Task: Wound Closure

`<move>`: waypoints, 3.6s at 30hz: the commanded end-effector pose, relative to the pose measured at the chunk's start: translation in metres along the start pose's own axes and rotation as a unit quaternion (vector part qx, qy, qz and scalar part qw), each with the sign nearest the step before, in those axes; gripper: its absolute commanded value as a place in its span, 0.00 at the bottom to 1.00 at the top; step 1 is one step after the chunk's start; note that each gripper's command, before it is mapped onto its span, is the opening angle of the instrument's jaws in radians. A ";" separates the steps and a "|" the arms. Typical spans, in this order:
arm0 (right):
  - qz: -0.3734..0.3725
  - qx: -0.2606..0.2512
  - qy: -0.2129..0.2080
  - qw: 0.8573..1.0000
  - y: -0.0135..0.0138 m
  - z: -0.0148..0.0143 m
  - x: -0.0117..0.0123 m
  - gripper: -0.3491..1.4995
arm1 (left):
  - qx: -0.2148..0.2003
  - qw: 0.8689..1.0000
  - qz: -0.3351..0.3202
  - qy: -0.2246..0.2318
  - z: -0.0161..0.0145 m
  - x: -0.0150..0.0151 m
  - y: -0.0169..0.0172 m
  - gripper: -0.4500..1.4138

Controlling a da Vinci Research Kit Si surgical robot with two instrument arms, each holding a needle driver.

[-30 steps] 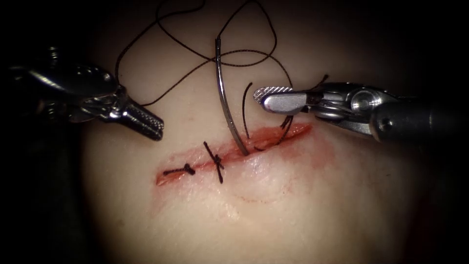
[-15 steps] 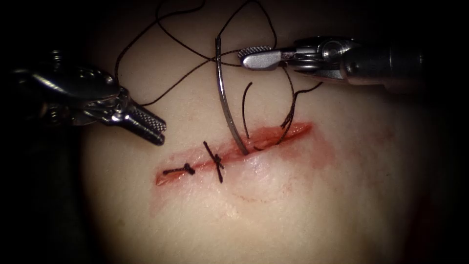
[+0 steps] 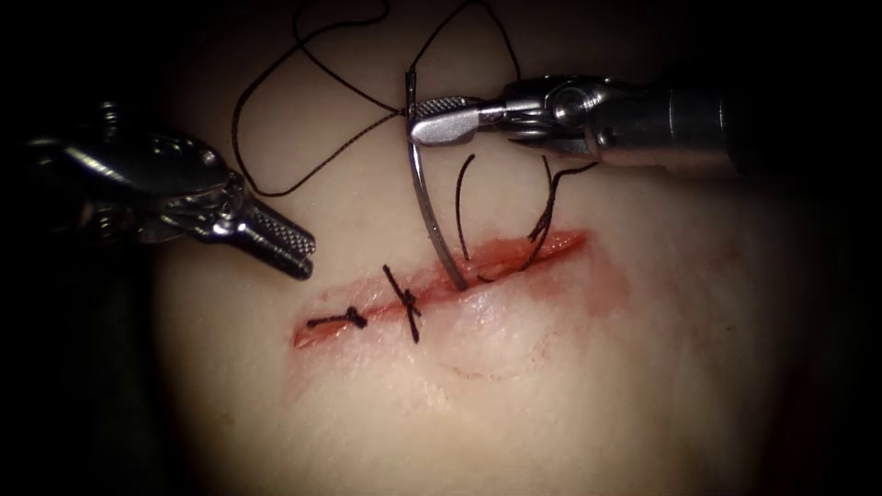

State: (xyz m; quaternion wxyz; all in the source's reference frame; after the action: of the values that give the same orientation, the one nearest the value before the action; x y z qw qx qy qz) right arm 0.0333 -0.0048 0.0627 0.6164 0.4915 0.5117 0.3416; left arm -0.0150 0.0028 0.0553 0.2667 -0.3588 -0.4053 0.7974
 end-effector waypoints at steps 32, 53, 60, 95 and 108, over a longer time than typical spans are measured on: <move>0.136 -0.124 -0.011 0.983 -0.0042 -0.0020 -0.0015 0.00 | -0.064 0.995 -0.015 -0.076 0.0127 -0.0020 0.0043 0.00; 0.196 -0.112 0.031 0.974 -0.0058 -0.0020 -0.0032 0.00 | -0.060 0.997 -0.027 -0.040 0.0189 -0.0013 0.0017 0.00; 0.234 -0.118 0.048 0.964 -0.0062 -0.0019 -0.0039 0.00 | -0.050 0.997 -0.048 -0.036 0.0190 -0.0016 0.0003 0.00; 0.396 -0.011 0.021 0.918 -0.0113 0.0001 -0.0058 0.00 | -0.046 0.996 -0.064 -0.036 0.0194 -0.0021 0.0001 0.00; 0.412 0.024 0.024 0.910 -0.0127 0.0016 -0.0056 0.00 | -0.046 0.996 -0.064 -0.036 0.0195 -0.0021 0.0001 0.00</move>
State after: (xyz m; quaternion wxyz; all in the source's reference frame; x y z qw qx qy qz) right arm 0.0315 -0.0141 0.0519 0.3954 0.6649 0.2855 0.5658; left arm -0.0286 -0.0074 0.0634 0.2858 -0.3151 -0.4729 0.7716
